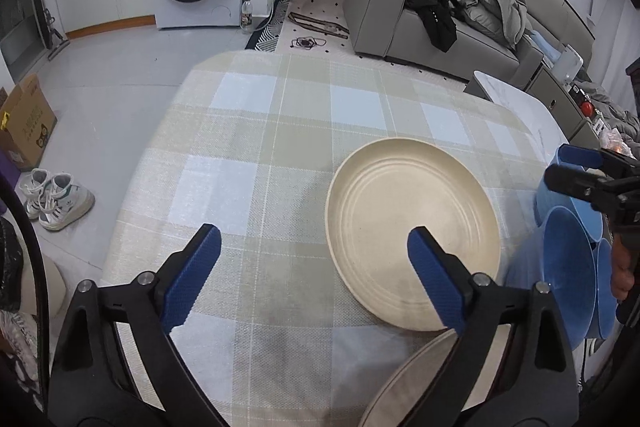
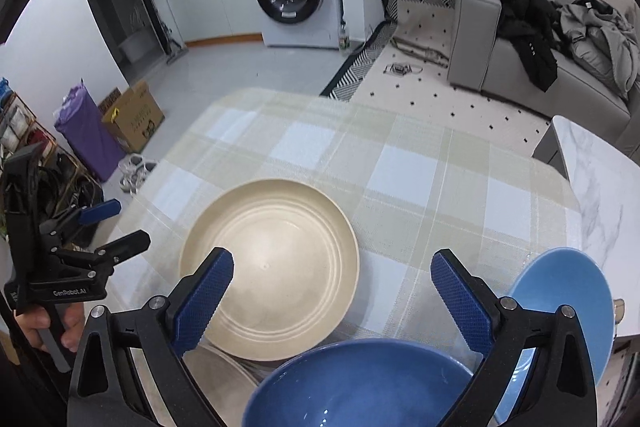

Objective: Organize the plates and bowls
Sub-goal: 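Move the left gripper to the rim of the next cream plate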

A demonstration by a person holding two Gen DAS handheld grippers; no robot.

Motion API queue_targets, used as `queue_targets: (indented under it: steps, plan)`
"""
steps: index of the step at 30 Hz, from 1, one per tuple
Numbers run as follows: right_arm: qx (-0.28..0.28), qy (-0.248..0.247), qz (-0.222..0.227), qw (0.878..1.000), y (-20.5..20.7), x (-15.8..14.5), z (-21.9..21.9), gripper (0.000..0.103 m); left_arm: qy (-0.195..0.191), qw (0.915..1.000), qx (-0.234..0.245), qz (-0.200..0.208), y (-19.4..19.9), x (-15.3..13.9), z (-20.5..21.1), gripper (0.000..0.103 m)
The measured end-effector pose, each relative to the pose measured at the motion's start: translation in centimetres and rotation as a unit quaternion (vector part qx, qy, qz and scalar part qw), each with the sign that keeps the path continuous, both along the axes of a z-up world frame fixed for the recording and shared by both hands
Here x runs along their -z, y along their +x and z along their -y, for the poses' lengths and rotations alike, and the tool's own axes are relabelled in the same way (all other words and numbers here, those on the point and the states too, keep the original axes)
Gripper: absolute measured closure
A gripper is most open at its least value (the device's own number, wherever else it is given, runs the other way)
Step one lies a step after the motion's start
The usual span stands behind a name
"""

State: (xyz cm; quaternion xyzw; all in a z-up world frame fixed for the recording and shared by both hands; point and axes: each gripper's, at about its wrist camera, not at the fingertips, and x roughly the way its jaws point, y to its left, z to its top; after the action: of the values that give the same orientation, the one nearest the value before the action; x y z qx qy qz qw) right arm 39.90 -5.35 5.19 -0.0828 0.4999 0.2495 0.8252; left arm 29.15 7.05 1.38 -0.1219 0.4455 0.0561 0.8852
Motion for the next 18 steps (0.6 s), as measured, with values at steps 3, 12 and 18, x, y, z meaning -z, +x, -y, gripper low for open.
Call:
queue_targets:
  steps: [3, 12, 18]
  plan:
    - [-0.008, -0.025, -0.026, 0.999, 1.0, 2.2, -0.5, 0.011, -0.008, 0.9999, 0.002, -0.014, 0.9, 1.3, 0.0, 0.021]
    - [-0.024, -0.070, -0.086, 0.994, 2.9, 6.5, -1.1, 0.027, -0.009, 0.9988, 0.018, -0.044, 2.9, 4.3, 0.8, 0.031]
    - [-0.043, -0.083, -0.107, 0.990, 3.0, 7.6, -2.1, 0.036, -0.009, 0.9973, 0.031, -0.066, 3.7, 6.0, 2.0, 0.044]
